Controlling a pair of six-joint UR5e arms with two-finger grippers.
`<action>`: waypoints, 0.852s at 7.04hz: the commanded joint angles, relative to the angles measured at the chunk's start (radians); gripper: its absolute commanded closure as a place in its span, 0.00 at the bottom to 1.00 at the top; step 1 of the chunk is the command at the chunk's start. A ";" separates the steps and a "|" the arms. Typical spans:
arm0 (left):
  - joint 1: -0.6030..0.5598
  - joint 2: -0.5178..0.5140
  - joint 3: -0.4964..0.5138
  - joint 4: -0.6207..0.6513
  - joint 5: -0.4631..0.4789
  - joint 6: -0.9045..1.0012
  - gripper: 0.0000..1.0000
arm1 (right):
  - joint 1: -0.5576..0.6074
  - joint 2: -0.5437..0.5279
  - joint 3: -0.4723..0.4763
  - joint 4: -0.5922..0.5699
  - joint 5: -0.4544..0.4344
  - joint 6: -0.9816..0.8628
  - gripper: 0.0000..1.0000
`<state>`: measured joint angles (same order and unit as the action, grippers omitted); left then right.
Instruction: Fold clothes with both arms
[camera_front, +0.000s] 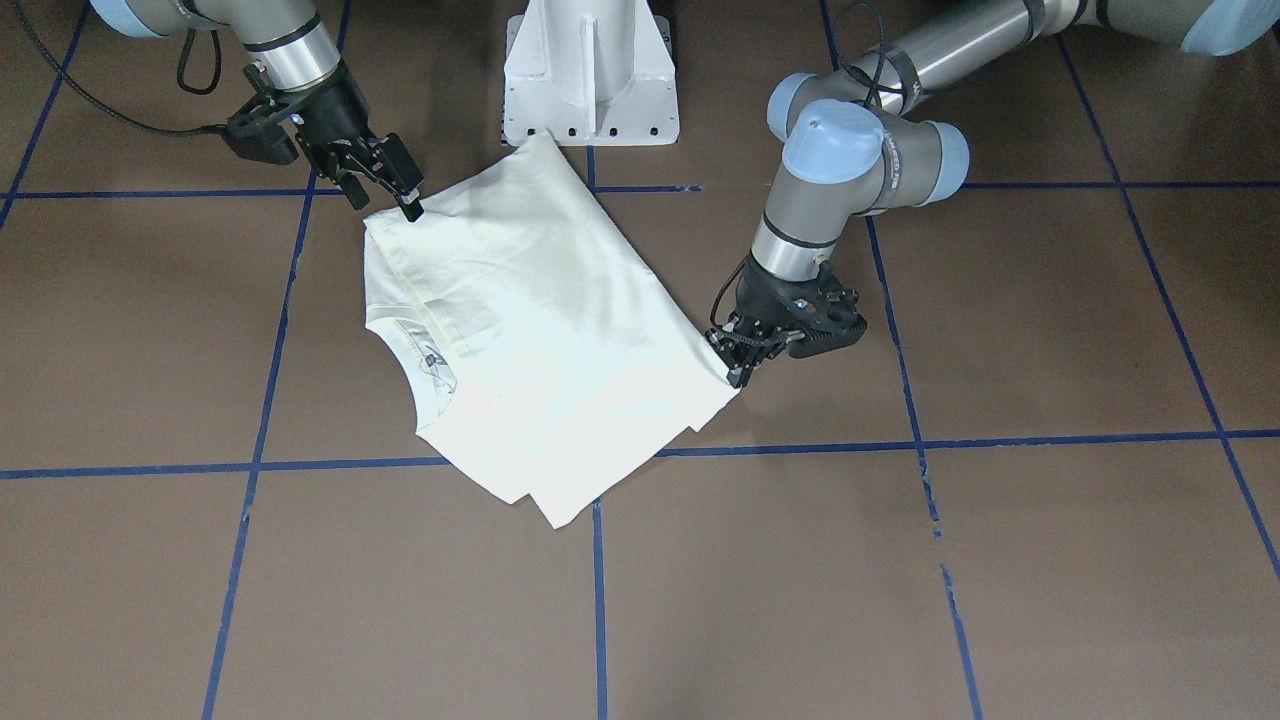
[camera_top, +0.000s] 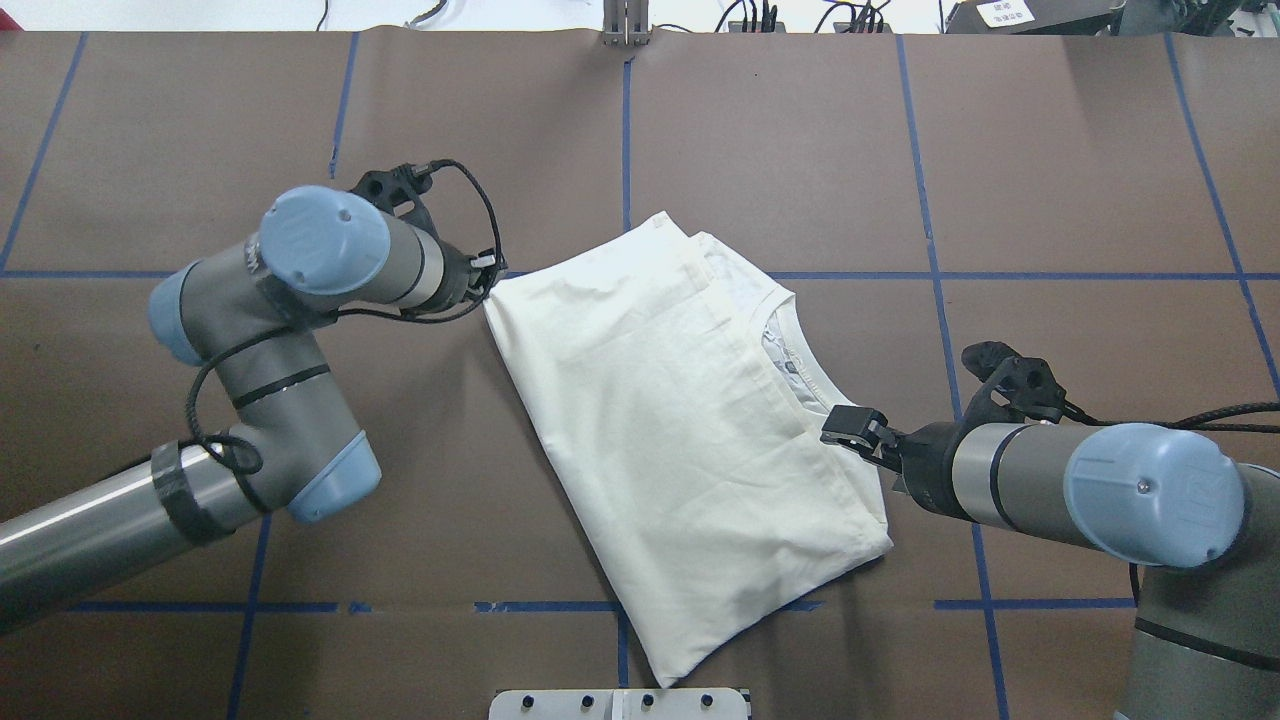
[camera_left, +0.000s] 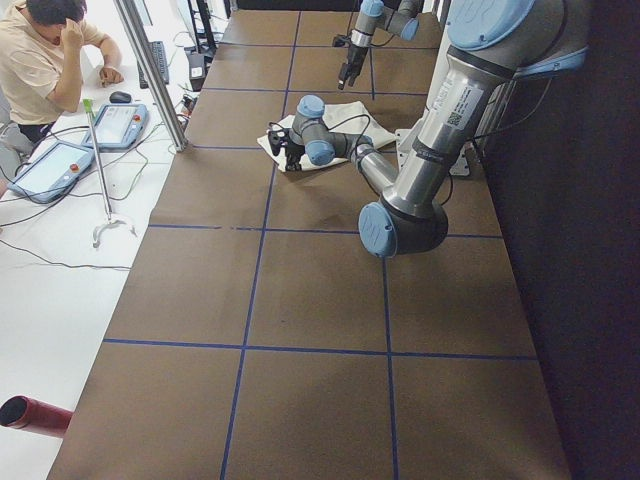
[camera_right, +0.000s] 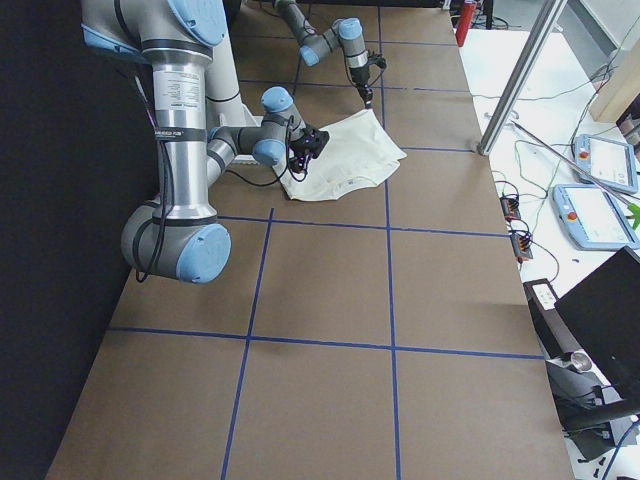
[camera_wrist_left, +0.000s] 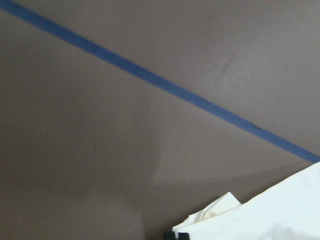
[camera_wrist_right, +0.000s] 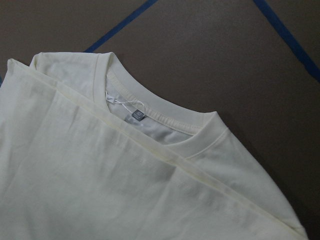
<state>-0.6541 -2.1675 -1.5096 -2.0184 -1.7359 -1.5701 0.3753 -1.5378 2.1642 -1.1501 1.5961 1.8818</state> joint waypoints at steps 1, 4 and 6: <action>-0.106 -0.230 0.334 -0.131 0.062 -0.037 1.00 | 0.002 0.051 0.005 0.001 -0.007 0.013 0.00; -0.133 -0.263 0.383 -0.224 0.053 -0.021 0.40 | -0.010 0.093 -0.013 -0.009 -0.002 0.007 0.00; -0.053 -0.111 0.093 -0.179 0.020 -0.025 0.39 | -0.049 0.187 -0.122 -0.020 -0.008 0.011 0.00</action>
<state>-0.7371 -2.3658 -1.2596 -2.2229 -1.6932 -1.5946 0.3428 -1.4110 2.1081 -1.1618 1.5907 1.8905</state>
